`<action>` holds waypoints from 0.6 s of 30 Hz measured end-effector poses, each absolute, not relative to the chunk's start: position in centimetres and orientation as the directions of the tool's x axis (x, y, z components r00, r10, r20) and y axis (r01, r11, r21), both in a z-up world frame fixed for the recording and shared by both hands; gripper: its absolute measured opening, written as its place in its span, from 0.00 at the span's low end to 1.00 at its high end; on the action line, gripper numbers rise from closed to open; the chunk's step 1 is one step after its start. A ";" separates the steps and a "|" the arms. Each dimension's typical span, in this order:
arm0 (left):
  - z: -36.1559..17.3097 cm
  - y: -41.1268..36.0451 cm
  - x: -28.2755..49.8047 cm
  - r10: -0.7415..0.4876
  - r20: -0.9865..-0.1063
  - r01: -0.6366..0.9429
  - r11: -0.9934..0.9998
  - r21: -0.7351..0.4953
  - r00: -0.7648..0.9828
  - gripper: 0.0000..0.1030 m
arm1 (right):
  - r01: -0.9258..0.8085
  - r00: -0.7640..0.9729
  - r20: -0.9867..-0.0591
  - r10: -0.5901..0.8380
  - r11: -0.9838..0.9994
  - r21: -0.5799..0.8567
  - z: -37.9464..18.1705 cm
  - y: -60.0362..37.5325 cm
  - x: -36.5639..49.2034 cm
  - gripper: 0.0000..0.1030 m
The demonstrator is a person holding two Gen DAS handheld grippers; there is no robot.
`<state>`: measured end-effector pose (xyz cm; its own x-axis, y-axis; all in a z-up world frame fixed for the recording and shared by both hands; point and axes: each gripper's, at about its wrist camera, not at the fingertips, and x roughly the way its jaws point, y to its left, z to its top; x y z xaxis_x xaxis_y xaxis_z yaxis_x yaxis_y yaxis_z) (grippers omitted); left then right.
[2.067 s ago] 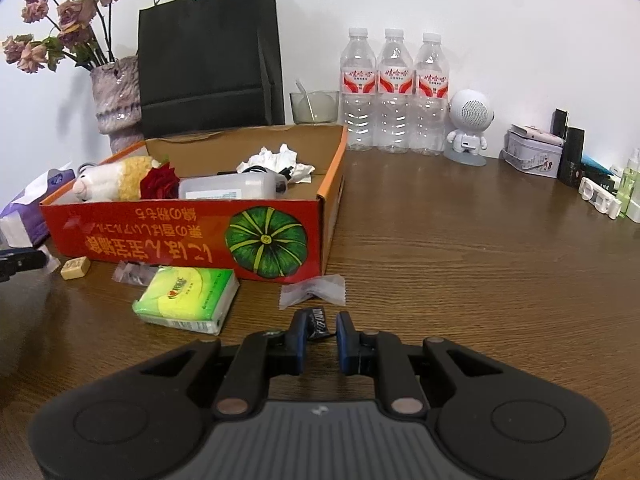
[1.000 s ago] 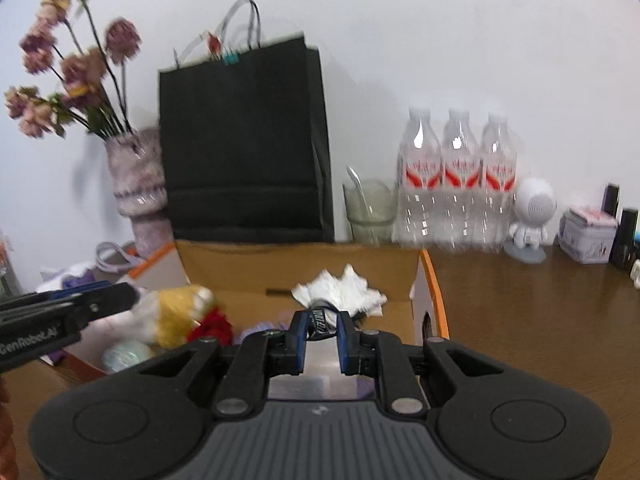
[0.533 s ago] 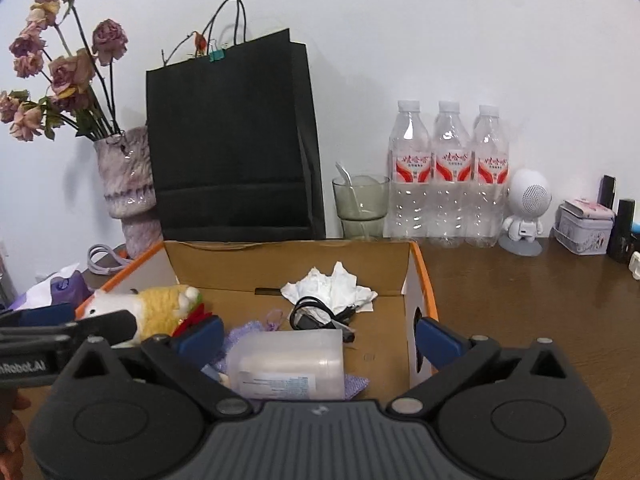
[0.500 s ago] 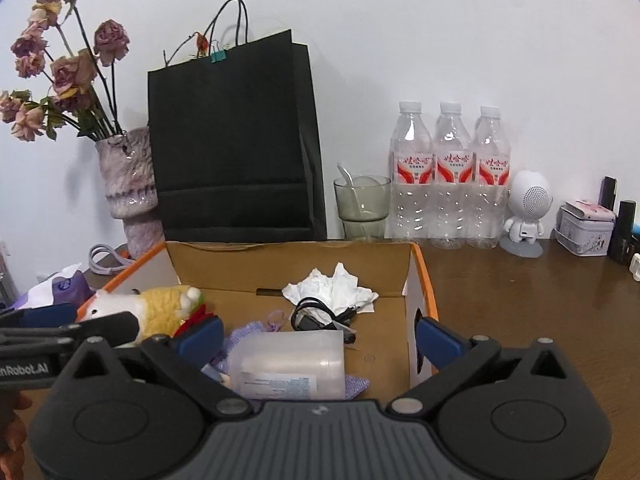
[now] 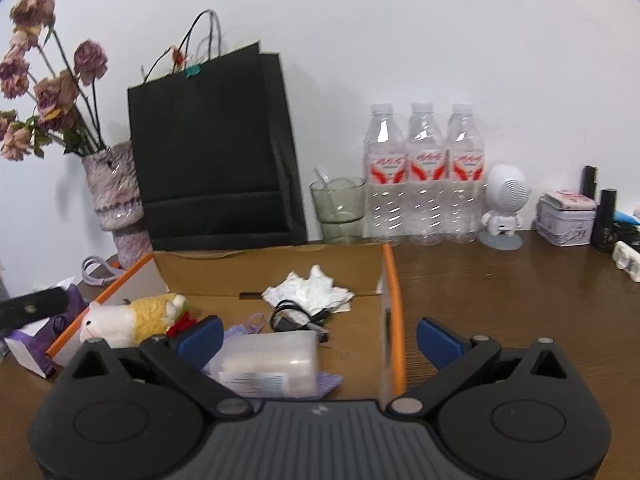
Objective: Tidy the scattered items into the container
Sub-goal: 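Withdraw both tools from the box toward the yellow soap bar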
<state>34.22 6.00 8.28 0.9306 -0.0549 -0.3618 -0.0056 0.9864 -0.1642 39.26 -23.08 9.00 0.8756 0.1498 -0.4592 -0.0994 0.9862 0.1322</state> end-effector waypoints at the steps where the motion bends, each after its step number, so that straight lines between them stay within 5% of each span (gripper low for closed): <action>1: 8.4 6.5 33.8 -0.050 -0.360 -0.010 0.987 -0.162 0.931 1.00 | -0.094 0.878 -0.456 0.145 0.987 0.133 9.1 -23.6 39.0 1.00; 18: 3.7 8.7 30.2 -0.029 -0.541 -0.007 0.998 -0.066 0.841 1.00 | -0.057 0.784 -0.618 0.057 0.998 0.020 3.3 -28.3 34.8 1.00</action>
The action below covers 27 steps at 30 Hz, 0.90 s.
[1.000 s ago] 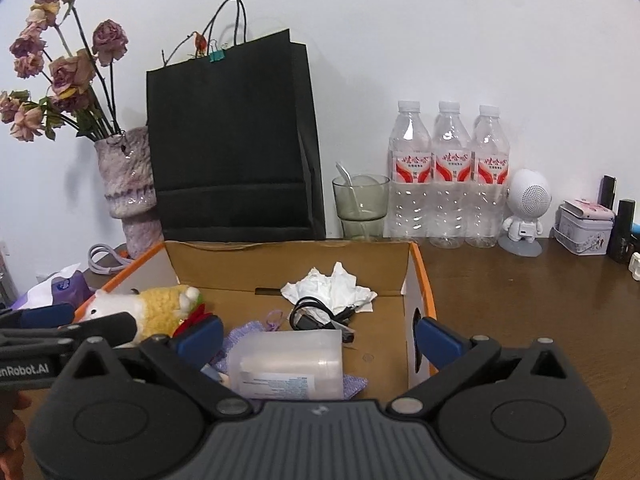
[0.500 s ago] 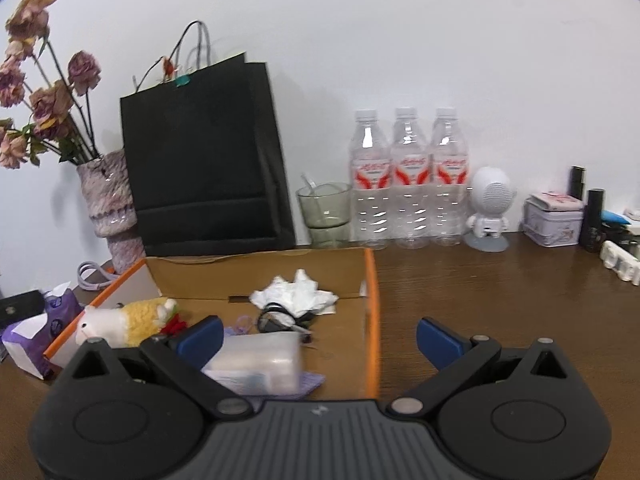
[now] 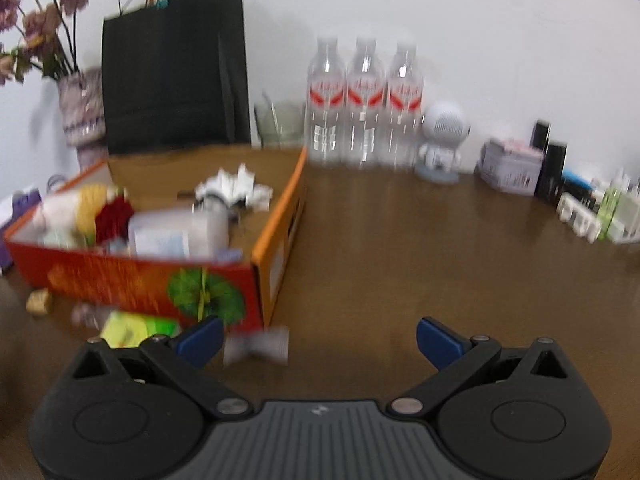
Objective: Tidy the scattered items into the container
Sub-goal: 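Withdraw both tools from the box toward the yellow soap bar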
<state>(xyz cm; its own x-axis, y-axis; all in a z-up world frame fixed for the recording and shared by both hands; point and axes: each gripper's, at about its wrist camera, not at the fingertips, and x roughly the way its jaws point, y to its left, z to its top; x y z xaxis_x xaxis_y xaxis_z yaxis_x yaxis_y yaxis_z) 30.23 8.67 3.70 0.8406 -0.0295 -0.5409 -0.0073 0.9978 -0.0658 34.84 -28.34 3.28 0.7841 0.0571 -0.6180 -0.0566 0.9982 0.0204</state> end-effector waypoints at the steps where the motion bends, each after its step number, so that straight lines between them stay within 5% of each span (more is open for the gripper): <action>1: 3.1 8.3 30.4 -0.034 -0.554 -0.009 0.997 -0.075 0.832 1.00 | -0.052 0.779 -0.625 0.061 0.998 0.033 2.8 -28.2 34.9 1.00; 15: 0.0 4.7 32.7 -0.006 -0.621 -0.065 0.994 -0.092 0.784 1.00 | -0.095 0.795 -0.607 0.013 0.990 -0.102 0.9 -23.7 35.8 0.98; 23: -0.5 3.9 33.6 0.012 -0.625 -0.093 0.991 -0.098 0.780 1.00 | -0.100 0.782 -0.622 0.038 0.993 -0.065 0.6 -23.8 36.4 0.94; 27: -0.7 3.1 33.6 0.035 -0.621 -0.089 0.994 -0.056 0.783 0.84 | -0.115 0.775 -0.626 0.084 0.993 -0.008 0.6 -24.3 36.4 0.78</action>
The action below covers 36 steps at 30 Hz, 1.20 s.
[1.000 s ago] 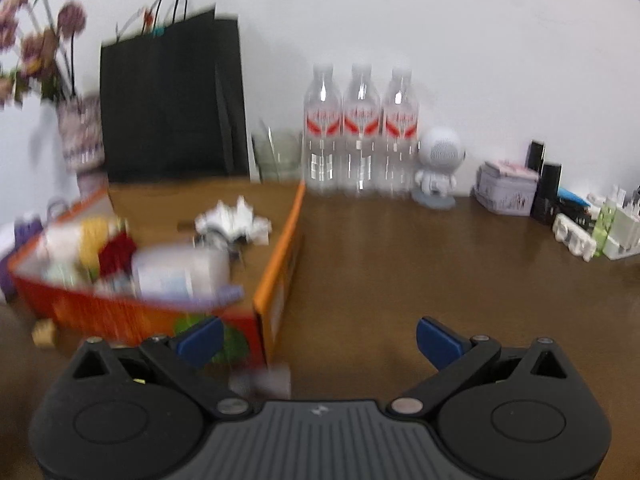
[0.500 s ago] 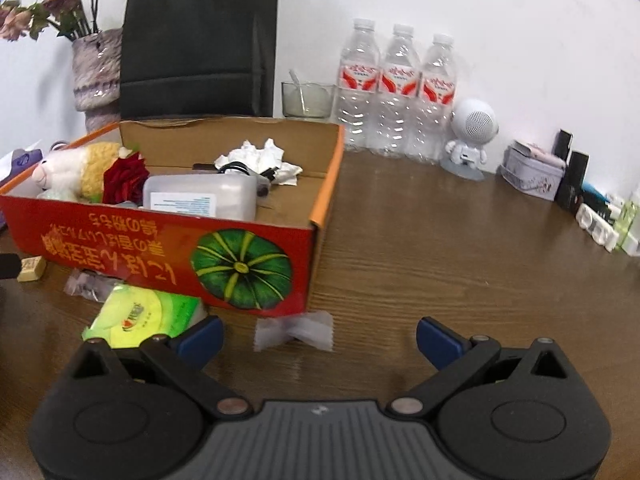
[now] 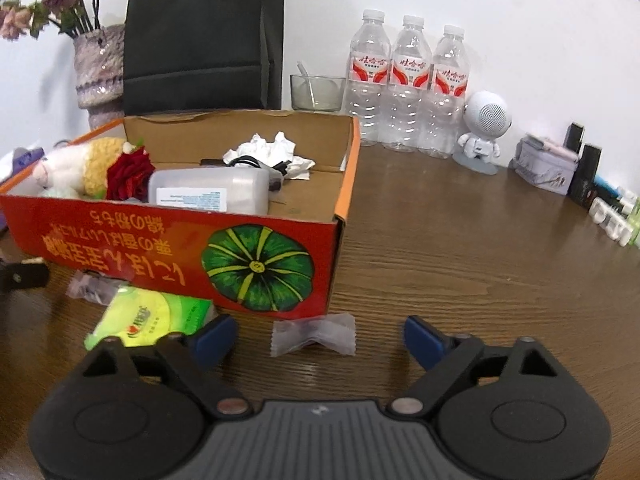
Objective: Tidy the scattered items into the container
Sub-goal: 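Withdraw both tools from the box toward the yellow soap bar, then grasp the yellow soap bar with the left tool while the right grasps the clear wrapper, then carry the soap bar and wrapper into the box and open both tools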
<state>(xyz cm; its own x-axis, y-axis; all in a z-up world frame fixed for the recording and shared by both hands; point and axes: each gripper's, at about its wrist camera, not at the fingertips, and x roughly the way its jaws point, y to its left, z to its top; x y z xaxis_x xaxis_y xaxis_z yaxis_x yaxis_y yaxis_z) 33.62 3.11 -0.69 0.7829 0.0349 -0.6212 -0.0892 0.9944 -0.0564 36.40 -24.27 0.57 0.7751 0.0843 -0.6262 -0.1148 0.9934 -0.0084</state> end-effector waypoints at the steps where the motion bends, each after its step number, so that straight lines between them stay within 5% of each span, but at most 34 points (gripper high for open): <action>1: -0.7 3.0 33.5 0.029 -0.617 -0.082 0.995 -0.058 0.787 0.75 | -0.119 0.773 -0.627 0.100 0.993 0.011 0.6 -24.4 36.4 0.74; 3: -0.5 3.0 33.3 0.018 -0.610 -0.070 0.996 -0.063 0.792 0.59 | -0.118 0.775 -0.623 0.104 0.993 0.018 0.7 -24.6 36.2 0.66; 5: -0.5 2.7 33.2 0.028 -0.607 -0.069 0.997 -0.045 0.794 0.38 | -0.119 0.782 -0.615 0.104 0.993 0.018 0.7 -24.5 35.9 0.47; 6: -0.5 2.7 33.1 0.030 -0.606 -0.066 0.997 -0.038 0.795 0.35 | -0.118 0.785 -0.611 0.103 0.993 0.016 0.8 -24.5 35.7 0.34; 8: -0.6 2.6 33.0 0.028 -0.602 -0.062 0.997 -0.036 0.798 0.35 | -0.119 0.786 -0.609 0.105 0.993 0.018 0.8 -24.5 35.5 0.30; 36: 0.6 3.1 26.7 -0.088 -0.516 0.030 0.992 -0.120 0.852 0.34 | -0.129 0.837 -0.534 0.120 0.991 0.021 2.4 -23.3 30.1 0.27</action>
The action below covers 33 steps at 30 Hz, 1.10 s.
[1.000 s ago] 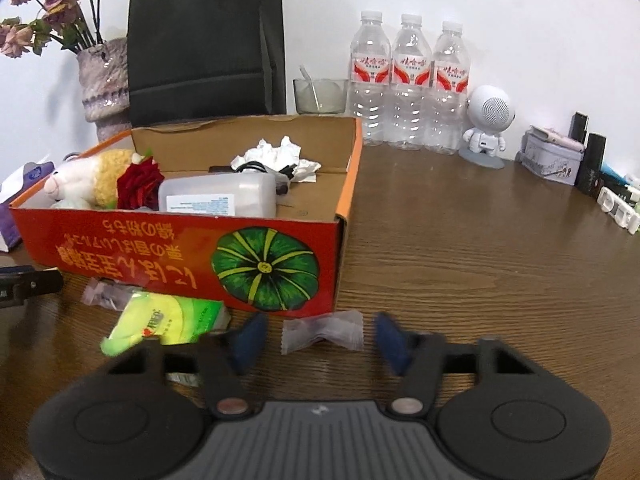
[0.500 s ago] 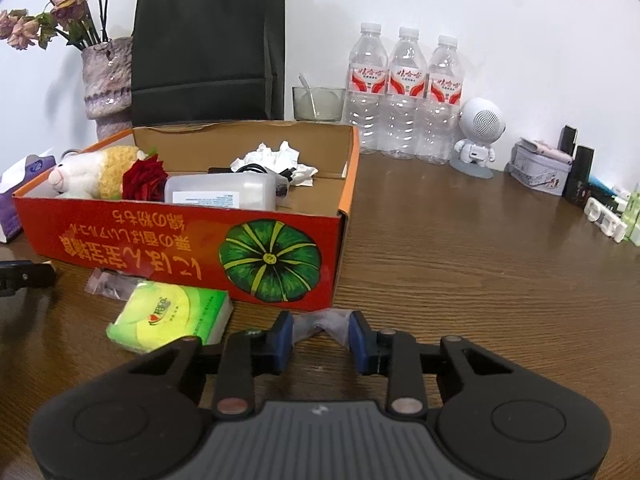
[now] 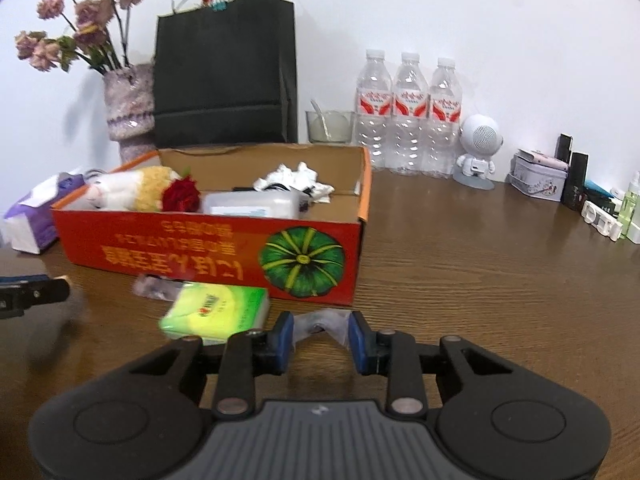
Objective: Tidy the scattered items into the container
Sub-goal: 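Carry the soap bar and wrapper into the box and open both tools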
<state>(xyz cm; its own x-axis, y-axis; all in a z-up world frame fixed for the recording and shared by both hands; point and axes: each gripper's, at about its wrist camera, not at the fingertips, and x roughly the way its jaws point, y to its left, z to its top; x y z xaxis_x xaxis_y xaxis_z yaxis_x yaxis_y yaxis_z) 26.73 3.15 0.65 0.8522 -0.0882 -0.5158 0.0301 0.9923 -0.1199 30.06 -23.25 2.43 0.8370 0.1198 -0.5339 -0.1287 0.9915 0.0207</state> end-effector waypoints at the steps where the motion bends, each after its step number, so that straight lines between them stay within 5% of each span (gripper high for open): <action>1: 0.9 3.2 26.4 -0.096 -0.507 0.036 0.991 -0.126 0.856 0.34 | -0.136 0.839 -0.528 0.128 0.990 0.024 2.6 -23.1 29.7 0.27; 11: 5.2 1.9 25.5 -0.186 -0.397 0.144 0.980 -0.134 0.899 0.34 | -0.215 0.872 -0.434 0.228 0.973 0.079 7.0 -21.9 29.1 0.28; 23: 9.4 1.7 30.6 -0.152 -0.273 0.106 0.979 -0.176 0.950 0.34 | -0.214 0.892 -0.377 0.248 0.968 0.129 11.6 -20.1 34.4 0.28; 33: 8.6 2.1 36.9 -0.092 -0.290 0.037 0.982 -0.187 0.953 0.34 | -0.199 0.882 -0.412 0.229 0.973 0.114 10.7 -18.7 40.1 0.28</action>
